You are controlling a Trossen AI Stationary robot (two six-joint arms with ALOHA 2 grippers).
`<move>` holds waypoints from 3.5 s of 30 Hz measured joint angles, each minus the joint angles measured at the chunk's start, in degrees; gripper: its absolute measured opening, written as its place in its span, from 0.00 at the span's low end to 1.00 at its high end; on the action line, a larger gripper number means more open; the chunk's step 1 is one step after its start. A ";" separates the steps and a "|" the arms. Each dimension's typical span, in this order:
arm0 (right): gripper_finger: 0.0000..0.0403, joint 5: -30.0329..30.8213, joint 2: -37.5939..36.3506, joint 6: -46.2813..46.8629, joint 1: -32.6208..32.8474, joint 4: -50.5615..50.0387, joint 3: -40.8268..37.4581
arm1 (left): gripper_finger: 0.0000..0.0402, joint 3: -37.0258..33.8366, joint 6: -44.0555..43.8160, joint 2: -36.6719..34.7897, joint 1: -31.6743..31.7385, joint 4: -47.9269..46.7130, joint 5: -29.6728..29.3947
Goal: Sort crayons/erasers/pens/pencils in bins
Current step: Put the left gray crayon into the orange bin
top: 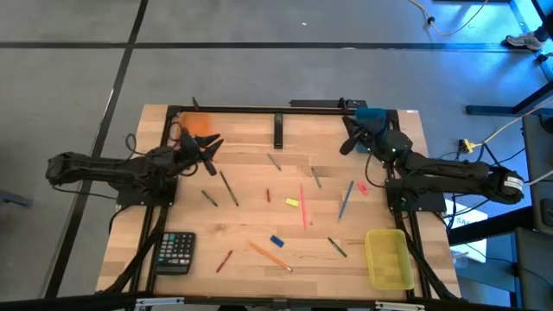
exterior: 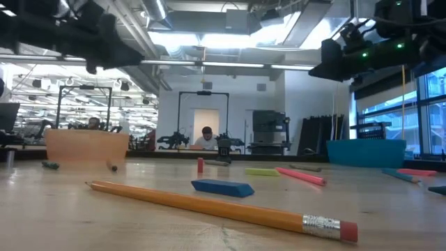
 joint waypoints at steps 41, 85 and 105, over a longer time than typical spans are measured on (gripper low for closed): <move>0.07 -5.70 1.12 -8.03 0.90 -7.12 0.62 | 0.28 48.61 13.93 70.03 11.90 -27.30 41.01; 0.58 -8.44 1.23 -4.10 1.48 -8.02 0.60 | 0.46 70.34 38.18 83.06 14.00 -55.61 40.57; 0.59 -12.38 1.12 0.45 2.82 -6.21 5.45 | 0.24 70.50 35.70 86.85 16.25 -58.27 42.33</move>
